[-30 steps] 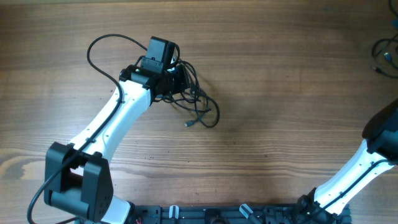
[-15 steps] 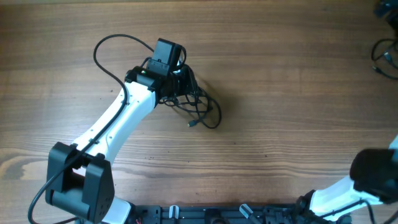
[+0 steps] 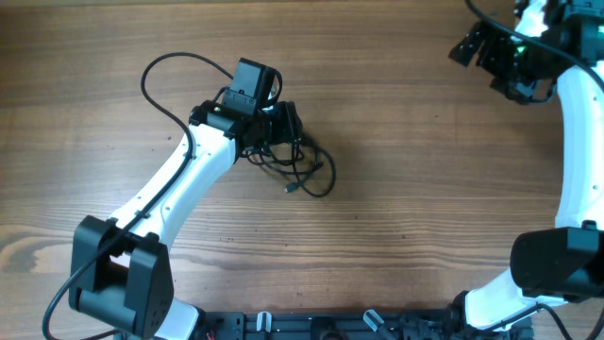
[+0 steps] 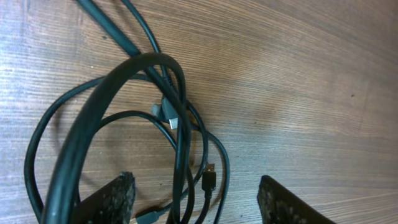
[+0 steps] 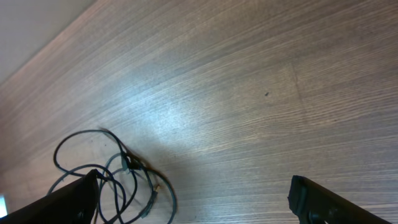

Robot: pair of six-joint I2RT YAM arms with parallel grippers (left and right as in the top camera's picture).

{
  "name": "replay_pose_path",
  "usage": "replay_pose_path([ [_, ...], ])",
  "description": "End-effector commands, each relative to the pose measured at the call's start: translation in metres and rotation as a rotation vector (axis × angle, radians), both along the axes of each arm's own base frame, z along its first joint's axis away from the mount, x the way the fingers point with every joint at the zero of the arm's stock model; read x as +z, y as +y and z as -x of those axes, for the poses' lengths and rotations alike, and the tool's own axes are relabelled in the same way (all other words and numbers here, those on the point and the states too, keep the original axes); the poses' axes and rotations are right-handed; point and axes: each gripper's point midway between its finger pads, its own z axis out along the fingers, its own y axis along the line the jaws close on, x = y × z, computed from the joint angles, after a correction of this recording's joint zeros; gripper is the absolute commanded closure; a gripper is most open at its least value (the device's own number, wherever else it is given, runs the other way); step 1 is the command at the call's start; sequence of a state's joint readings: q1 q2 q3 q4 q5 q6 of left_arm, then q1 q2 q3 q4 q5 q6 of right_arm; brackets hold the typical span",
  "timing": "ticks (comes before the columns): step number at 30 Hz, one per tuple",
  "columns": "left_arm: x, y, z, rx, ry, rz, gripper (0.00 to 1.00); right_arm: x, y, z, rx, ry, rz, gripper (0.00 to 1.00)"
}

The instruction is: Untangle cables

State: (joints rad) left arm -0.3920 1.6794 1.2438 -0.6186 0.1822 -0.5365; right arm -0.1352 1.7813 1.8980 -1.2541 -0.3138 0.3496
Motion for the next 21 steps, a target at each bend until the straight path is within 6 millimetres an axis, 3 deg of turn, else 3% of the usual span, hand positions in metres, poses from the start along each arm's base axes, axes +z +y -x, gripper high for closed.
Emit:
replay_pose_path([
  [1,-0.007,0.0,0.007,-0.012,0.03,-0.009,0.29,-0.007,-0.013,0.0,-0.035,0.017,0.061,0.01],
  [5,-0.009,0.001,0.01,-0.09,0.011,-0.046,0.27,-0.012,-0.025,0.006,-0.078,0.051,0.123,0.01],
  [10,-0.012,0.0,0.021,-0.235,0.009,-0.084,0.23,-0.008,-0.002,0.007,0.12,0.007,0.073,0.0],
  [13,-0.016,0.003,0.029,-0.284,0.029,-0.109,0.24,-0.01,-0.001,0.008,0.124,0.014,0.073,0.0],
  [15,-0.01,-0.002,0.022,-0.287,-0.003,-0.073,0.28,-0.01,0.001,0.008,0.128,0.013,0.073,0.0],
  [16,-0.004,-0.005,0.018,-0.291,-0.02,-0.046,0.35,-0.01,0.002,0.008,0.131,0.013,0.073,0.0],
  [18,0.007,-0.012,0.01,-0.286,-0.046,0.014,0.65,-0.01,0.006,0.008,0.158,0.008,0.082,0.0],
  [21,0.001,-0.007,0.012,-0.177,0.012,0.019,0.86,-0.01,0.006,0.01,0.18,0.009,0.094,0.0],
])
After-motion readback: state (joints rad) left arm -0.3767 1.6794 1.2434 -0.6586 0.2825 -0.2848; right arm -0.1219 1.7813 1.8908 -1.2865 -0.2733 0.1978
